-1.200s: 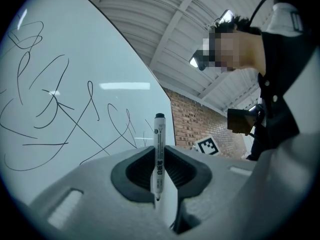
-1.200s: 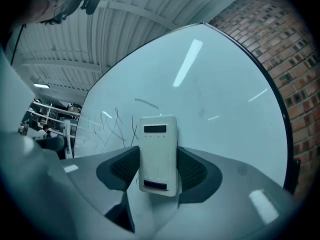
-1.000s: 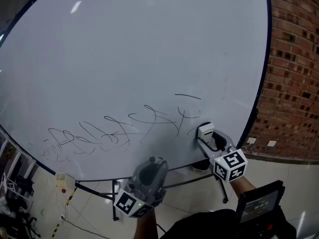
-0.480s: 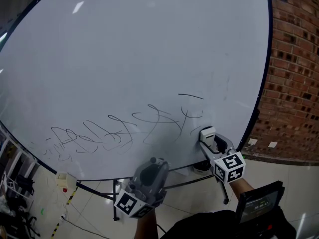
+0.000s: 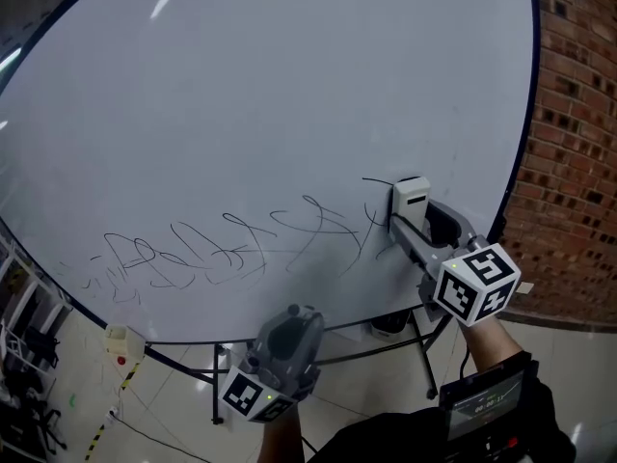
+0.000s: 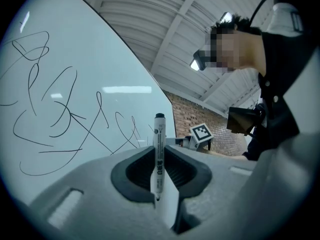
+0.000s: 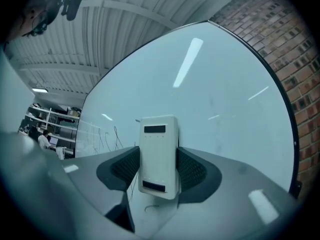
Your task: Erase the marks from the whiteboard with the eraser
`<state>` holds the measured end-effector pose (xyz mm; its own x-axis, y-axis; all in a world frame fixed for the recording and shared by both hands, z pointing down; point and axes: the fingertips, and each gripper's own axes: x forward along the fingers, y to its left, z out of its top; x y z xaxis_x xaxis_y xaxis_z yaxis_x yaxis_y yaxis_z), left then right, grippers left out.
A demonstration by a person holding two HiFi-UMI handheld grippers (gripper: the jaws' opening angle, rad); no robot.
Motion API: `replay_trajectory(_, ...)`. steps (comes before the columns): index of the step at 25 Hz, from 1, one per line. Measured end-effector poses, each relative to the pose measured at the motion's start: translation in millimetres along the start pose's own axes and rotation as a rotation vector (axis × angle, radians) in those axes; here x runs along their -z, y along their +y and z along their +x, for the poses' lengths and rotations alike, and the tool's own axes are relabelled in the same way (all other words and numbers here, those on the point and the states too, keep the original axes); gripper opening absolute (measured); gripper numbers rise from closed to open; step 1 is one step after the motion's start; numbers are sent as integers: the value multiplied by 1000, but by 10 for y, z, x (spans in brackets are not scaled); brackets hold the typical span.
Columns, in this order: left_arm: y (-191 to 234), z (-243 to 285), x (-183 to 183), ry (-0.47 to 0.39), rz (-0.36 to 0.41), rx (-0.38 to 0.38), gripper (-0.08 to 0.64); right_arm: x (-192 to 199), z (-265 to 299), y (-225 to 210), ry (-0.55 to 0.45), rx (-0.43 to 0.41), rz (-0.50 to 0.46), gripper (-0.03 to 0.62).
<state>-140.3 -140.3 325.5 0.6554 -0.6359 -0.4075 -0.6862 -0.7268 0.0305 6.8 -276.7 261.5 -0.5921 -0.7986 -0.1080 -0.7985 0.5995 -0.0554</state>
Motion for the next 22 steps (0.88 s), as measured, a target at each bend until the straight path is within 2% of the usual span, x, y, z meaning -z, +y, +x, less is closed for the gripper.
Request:
replay_trajectory(6,45,-67,-24,-4,2,-12,57,-690,34,44,-125,-10,-5,236)
replay_trajectory(11,35,-46,-73,-9,2,-7,57,-695,13,46,-142,-6,-30,235)
replay_trajectory(15,42,-43,-18,15,8,-2,58,-309,-11,15,-91,18,-47,235)
replay_trajectory(22,-8,20,23,28,5,21,58,783,-126,-124,50,57,35,235)
